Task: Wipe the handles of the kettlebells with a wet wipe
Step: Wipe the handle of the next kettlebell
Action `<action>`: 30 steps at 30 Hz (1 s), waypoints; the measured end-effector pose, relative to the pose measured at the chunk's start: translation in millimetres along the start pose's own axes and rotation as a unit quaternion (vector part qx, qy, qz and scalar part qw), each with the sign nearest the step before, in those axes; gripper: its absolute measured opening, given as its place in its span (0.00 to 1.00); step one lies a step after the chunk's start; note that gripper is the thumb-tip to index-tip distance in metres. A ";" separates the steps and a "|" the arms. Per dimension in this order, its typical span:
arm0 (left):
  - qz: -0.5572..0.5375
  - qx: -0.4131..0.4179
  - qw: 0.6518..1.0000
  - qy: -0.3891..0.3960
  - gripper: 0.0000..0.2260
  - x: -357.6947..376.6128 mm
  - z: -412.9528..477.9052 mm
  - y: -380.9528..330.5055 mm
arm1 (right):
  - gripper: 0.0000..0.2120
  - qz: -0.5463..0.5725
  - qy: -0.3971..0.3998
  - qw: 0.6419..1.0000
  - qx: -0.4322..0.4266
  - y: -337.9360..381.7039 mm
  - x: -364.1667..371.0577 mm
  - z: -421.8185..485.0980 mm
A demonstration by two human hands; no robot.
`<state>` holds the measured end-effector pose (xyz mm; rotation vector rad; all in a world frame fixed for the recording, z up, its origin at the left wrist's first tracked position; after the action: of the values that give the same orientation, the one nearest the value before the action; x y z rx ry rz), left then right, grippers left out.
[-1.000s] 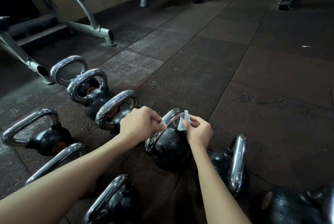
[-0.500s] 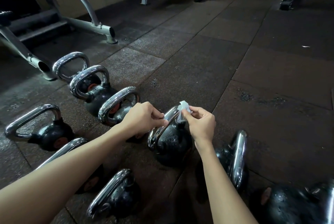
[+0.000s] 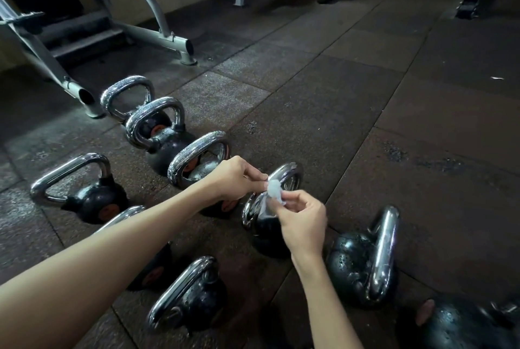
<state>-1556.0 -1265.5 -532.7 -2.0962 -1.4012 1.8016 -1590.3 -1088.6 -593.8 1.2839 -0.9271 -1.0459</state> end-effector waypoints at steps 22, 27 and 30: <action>0.027 -0.004 1.000 -0.007 0.11 -3.2 -3.7 -3.9 | 0.09 -0.111 0.121 0.986 0.018 -13.3 5.3 -22.4; 0.046 -0.004 0.999 -0.026 0.10 -3.1 -6.2 -3.1 | 0.09 -0.150 0.124 0.981 0.010 -23.9 9.0 -21.8; 0.055 0.000 0.998 -0.041 0.10 -2.1 -7.8 -2.4 | 0.09 -0.199 0.148 0.969 -0.006 -32.4 9.1 -16.6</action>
<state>-1550.9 -1261.6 -527.3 -2.1622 -1.3267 1.9496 -1574.6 -1092.4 -627.7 1.6045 -0.4438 -1.1197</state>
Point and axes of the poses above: each hand's wrist, its own z-axis towards the middle knuckle, its own x-axis out of the palm, y = z × x, the point moved 4 cm from there along z, towards the middle knuckle, and after that the axes turned 9 degrees about -x, right-handed, at the moved point
